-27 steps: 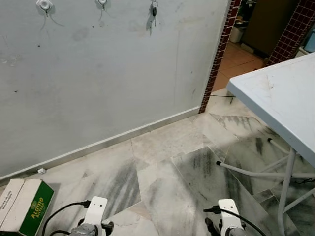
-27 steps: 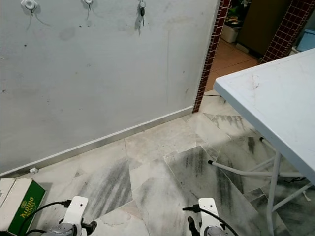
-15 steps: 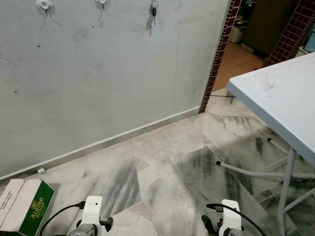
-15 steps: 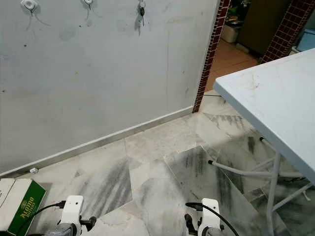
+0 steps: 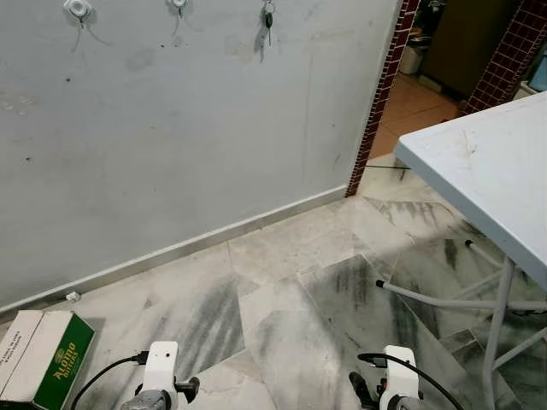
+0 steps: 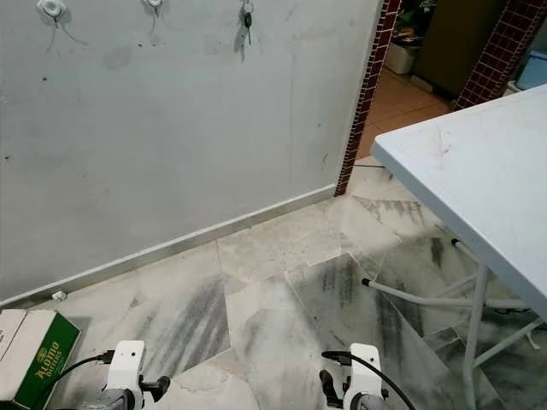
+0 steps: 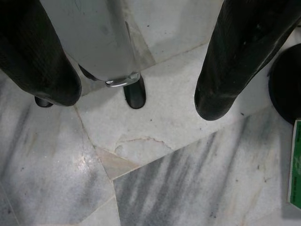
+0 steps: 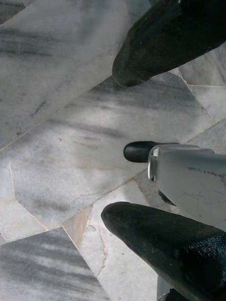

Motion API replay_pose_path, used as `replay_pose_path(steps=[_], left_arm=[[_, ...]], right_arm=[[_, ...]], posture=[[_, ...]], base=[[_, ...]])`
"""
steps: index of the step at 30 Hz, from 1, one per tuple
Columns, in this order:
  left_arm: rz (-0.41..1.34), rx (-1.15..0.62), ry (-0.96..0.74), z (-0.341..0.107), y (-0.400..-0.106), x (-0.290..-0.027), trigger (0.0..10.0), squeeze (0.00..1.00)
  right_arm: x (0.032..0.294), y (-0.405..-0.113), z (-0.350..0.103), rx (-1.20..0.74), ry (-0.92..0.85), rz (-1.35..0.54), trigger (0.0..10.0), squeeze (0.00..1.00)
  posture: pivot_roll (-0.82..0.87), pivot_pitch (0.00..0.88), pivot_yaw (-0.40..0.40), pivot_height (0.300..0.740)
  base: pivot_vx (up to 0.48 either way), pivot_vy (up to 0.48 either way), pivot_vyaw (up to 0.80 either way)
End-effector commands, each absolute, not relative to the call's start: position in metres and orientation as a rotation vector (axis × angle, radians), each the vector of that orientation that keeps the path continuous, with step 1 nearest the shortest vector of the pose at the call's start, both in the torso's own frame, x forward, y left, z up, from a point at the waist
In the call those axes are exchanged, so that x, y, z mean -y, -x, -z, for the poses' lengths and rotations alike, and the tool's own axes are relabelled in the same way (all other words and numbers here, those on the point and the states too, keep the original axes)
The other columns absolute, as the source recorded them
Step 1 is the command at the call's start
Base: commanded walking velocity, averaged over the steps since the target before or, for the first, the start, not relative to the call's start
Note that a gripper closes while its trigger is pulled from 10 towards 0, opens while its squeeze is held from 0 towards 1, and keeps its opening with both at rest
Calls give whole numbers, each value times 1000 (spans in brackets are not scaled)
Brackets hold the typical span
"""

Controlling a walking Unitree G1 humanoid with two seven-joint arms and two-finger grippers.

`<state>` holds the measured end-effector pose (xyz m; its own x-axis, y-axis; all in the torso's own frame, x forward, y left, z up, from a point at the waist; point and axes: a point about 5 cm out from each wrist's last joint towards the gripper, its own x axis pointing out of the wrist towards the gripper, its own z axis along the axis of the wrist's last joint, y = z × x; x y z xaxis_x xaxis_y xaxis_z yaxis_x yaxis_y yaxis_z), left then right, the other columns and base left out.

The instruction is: Hang keys on a hook

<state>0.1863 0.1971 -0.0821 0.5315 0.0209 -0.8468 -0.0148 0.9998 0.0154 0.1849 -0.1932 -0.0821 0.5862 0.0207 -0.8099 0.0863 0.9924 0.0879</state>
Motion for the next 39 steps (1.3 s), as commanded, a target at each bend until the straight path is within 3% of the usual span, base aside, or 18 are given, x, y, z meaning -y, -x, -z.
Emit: replay_pose_path(steps=[1,39], left_arm=[[-18,-1029,-12,83,-183,-199,10000,0],[10,-1050,-72,83,-184,-201,10000,0]], right_arm=[[195,-185,82,-951,-102,39,10000,0],[195,-185,82,-971,-63,32,10000,0]], posture=[[24,54,21,740],[26,44,21,740]], base=[[0,0,-563],[0,0,-783]])
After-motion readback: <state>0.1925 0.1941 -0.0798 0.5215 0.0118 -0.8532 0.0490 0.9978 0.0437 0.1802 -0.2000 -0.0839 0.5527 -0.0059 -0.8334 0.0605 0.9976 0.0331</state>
